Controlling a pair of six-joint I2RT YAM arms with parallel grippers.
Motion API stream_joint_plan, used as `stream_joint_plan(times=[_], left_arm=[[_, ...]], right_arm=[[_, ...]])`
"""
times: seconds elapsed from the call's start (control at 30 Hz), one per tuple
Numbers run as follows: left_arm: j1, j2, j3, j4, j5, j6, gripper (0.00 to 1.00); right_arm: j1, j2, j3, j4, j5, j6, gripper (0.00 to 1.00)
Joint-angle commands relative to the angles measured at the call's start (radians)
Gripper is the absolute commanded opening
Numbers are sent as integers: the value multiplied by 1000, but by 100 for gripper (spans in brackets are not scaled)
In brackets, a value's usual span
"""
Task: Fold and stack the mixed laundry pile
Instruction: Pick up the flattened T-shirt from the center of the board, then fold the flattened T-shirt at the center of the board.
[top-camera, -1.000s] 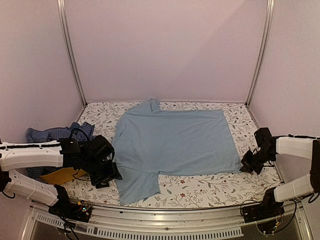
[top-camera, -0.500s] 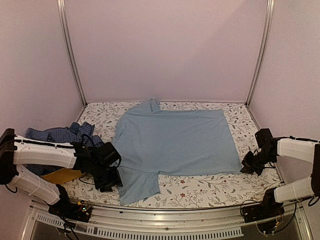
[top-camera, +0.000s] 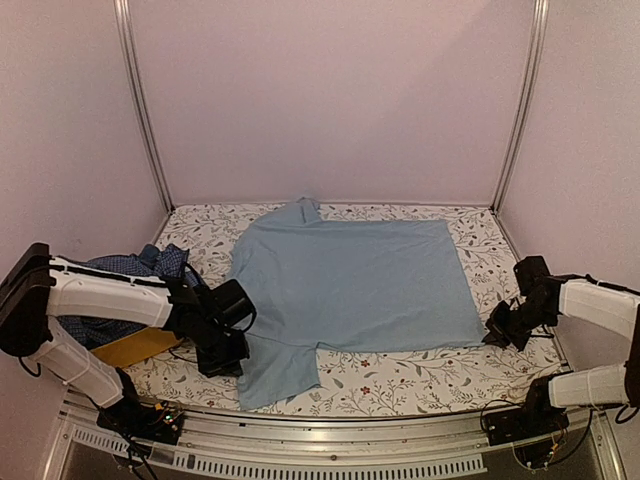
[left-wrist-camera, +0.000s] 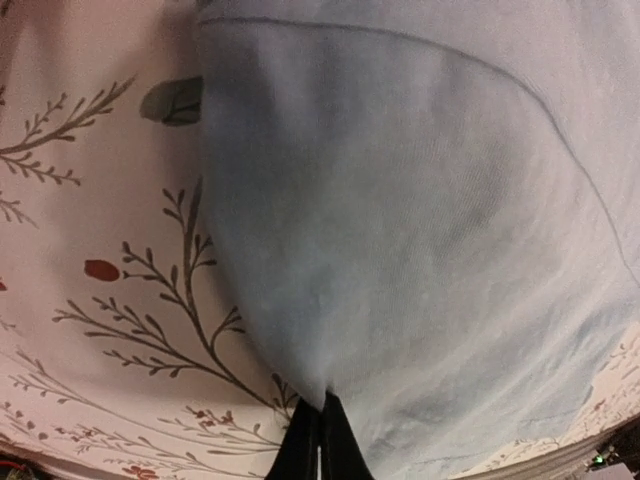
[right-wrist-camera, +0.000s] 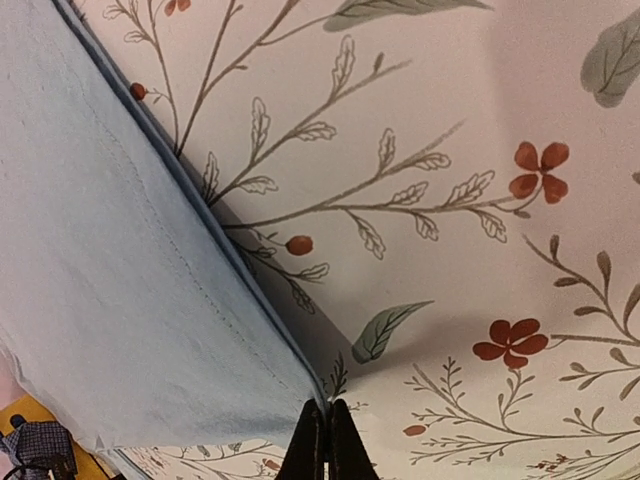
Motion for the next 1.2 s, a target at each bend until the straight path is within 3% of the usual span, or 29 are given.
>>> stream_joint_plan(times=[0.0,0.17,0.37,0.7,1.17], left_arm=[[-7,-85,24,-78,-1,10,0],[-9,-181,45,-103,15,20,0],[3,-183,157,-159,-30,62,0],[144,-166,303,-208,-39,173,0],[289,-5,477,-187,-20,333,0]], right_arm=[[0,-51,7,-69,-20,16,0],[0,-149,7,-132,-46,29,0],[-1,-207,41,-160,-43,52,0],[-25,-77,196,-158,21,30,0],[-42,132,323,-107,7,16,0]])
